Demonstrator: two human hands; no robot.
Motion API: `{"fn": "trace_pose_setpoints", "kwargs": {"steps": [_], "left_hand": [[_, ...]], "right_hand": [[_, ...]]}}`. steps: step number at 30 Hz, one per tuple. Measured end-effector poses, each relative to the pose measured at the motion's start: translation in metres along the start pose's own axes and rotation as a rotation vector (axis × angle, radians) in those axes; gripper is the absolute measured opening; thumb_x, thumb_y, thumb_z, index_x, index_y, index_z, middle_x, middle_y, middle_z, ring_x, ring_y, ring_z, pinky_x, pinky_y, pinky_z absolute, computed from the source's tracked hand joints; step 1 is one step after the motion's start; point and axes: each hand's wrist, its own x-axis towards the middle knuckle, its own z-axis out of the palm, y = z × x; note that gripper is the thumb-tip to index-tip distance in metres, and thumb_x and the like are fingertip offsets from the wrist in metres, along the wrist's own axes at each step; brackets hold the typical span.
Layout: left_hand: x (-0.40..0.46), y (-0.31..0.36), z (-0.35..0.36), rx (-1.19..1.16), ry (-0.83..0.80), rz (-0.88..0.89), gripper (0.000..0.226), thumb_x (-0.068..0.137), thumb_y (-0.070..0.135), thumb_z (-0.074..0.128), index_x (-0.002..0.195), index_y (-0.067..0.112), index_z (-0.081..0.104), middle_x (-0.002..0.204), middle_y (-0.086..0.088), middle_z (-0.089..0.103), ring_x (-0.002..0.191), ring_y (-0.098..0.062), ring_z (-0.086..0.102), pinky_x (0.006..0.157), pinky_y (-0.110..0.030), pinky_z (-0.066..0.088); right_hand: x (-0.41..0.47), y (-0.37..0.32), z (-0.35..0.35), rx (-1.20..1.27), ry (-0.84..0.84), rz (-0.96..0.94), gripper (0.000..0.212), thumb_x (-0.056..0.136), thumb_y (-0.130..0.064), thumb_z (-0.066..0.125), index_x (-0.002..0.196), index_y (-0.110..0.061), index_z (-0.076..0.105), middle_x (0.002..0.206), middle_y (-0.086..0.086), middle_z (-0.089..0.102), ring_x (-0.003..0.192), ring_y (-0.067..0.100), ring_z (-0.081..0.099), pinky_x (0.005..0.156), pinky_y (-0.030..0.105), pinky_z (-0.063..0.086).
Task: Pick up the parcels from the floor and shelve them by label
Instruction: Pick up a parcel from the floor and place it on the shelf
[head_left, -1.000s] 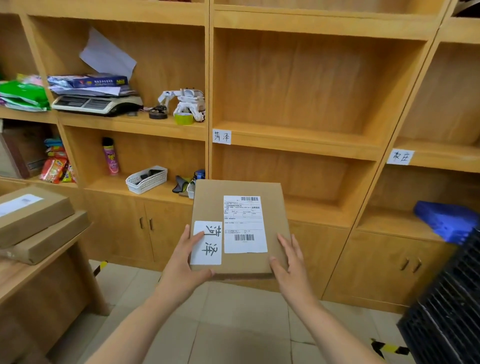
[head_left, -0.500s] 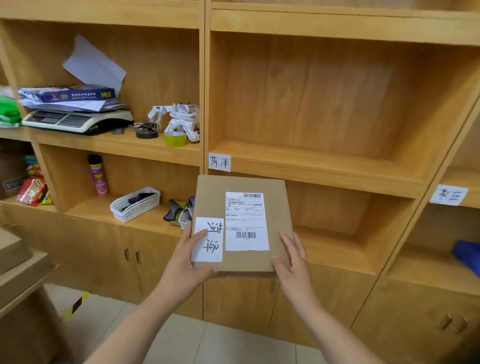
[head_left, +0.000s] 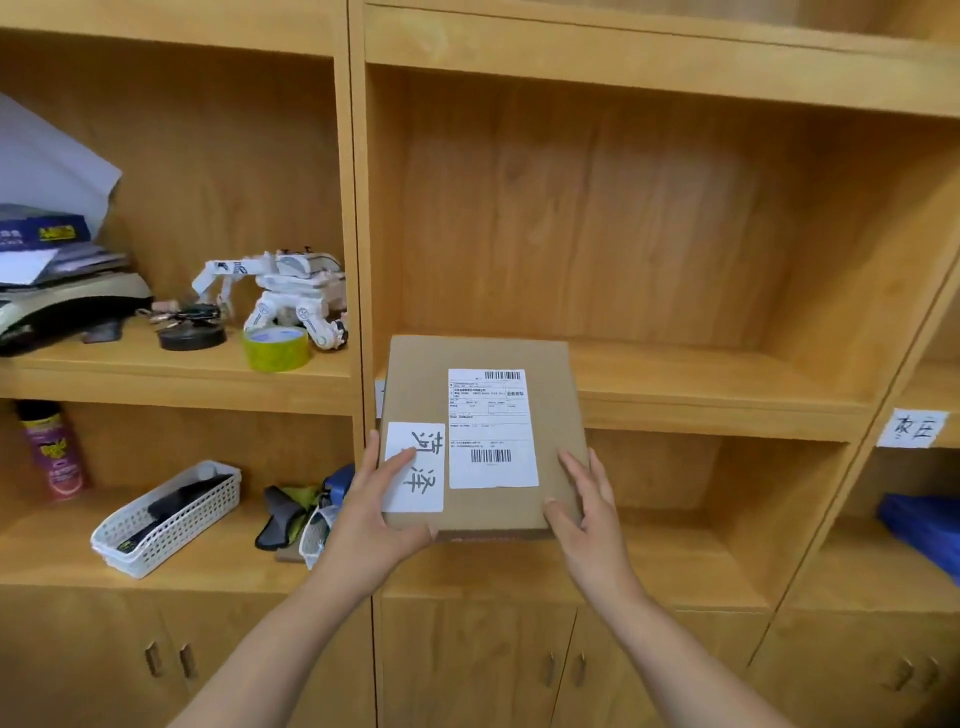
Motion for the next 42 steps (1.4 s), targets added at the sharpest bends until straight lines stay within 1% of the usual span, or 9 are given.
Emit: {"fn": "trace_pose_setpoints", "kwargs": {"steps": [10,16,19,23,29,33,36,38,42], "left_hand": [[0.115,-0.032,-0.030,-0.017,-0.067,0.071,0.077,0.066,0.006,0.077,0.131,0.032,0.043,0.149,0.026,0.003,0.130,0.006,0.020,0.088,-0.013,0.035],[0.154,-0.042,-0.028,-0.012,-0.061,0.080,0.078,0.068,0.003,0.076,0.132,0.032,0.043,0.148,0.027,0.003,0.124,0.013,0.017,0.072,0.008,0.032],[0.168,-0.042,-0.026,0.003,-0.034,0.105,0.078,0.067,0.004,0.076,0.130,0.036,0.042,0.147,0.030,0.002,0.126,0.013,0.016,0.085,0.000,0.034],[0.188,-0.038,-0.024,0.012,-0.038,0.101,0.079,0.068,0.008,0.076,0.134,0.035,0.041,0.148,0.028,0.001,0.130,0.009,0.016,0.105,-0.027,0.035],[0.210,-0.031,-0.023,0.221,0.004,0.188,0.061,0.079,0.023,0.069,0.133,0.033,0.044,0.147,0.022,0.014,0.136,0.005,-0.001,0.114,-0.034,0.009],[0.213,-0.032,-0.022,0.373,0.041,0.262,0.047,0.083,0.027,0.063,0.127,0.035,0.050,0.141,0.019,0.037,0.139,-0.002,0.013,0.117,-0.044,0.015],[0.213,-0.030,-0.021,0.505,0.110,0.319,0.043,0.083,0.027,0.063,0.125,0.030,0.055,0.135,0.012,0.050,0.134,-0.007,0.029,0.116,-0.038,0.018],[0.214,-0.027,-0.020,0.551,0.145,0.341,0.040,0.083,0.025,0.064,0.122,0.027,0.058,0.131,0.009,0.055,0.129,-0.007,0.035,0.112,-0.032,0.020],[0.223,-0.019,-0.018,0.670,0.177,0.380,0.038,0.084,0.020,0.062,0.121,0.024,0.060,0.128,0.005,0.060,0.126,-0.018,0.045,0.106,-0.031,0.026]], "right_hand": [[0.093,-0.011,0.048,-0.144,0.056,-0.015,0.075,0.075,-0.028,0.075,0.140,-0.033,0.038,0.157,-0.008,0.008,0.129,-0.007,0.019,0.104,0.020,0.028],[0.129,-0.007,0.057,-0.226,0.007,-0.025,0.091,0.068,-0.035,0.079,0.143,-0.040,0.027,0.157,-0.015,-0.007,0.136,0.003,0.023,0.102,0.021,0.029],[0.145,-0.005,0.060,-0.281,0.023,-0.054,0.095,0.066,-0.041,0.079,0.143,-0.042,0.023,0.156,-0.016,-0.007,0.138,0.007,0.024,0.101,0.024,0.034],[0.168,-0.011,0.054,-0.386,0.018,-0.062,0.098,0.064,-0.053,0.074,0.143,-0.046,0.018,0.156,-0.017,-0.007,0.140,0.012,0.026,0.101,0.033,0.041],[0.197,-0.022,0.047,-0.643,0.001,-0.169,0.092,0.069,-0.064,0.064,0.145,-0.035,0.022,0.159,-0.003,-0.012,0.144,0.020,0.013,0.113,0.038,0.025],[0.207,-0.020,0.045,-0.740,0.000,-0.273,0.080,0.072,-0.065,0.059,0.141,-0.037,0.031,0.160,0.002,-0.002,0.141,0.024,0.017,0.112,0.039,0.021],[0.212,-0.019,0.044,-0.773,0.009,-0.317,0.078,0.070,-0.072,0.049,0.137,-0.034,0.041,0.158,0.006,0.014,0.140,0.026,0.021,0.112,0.041,0.021],[0.216,-0.018,0.045,-0.771,0.028,-0.331,0.077,0.067,-0.074,0.040,0.132,-0.032,0.049,0.154,0.007,0.028,0.137,0.026,0.028,0.109,0.041,0.024],[0.226,-0.018,0.049,-0.748,0.105,-0.402,0.060,0.071,-0.064,0.046,0.115,-0.029,0.064,0.135,0.006,0.054,0.120,0.026,0.050,0.098,0.042,0.038]]}}
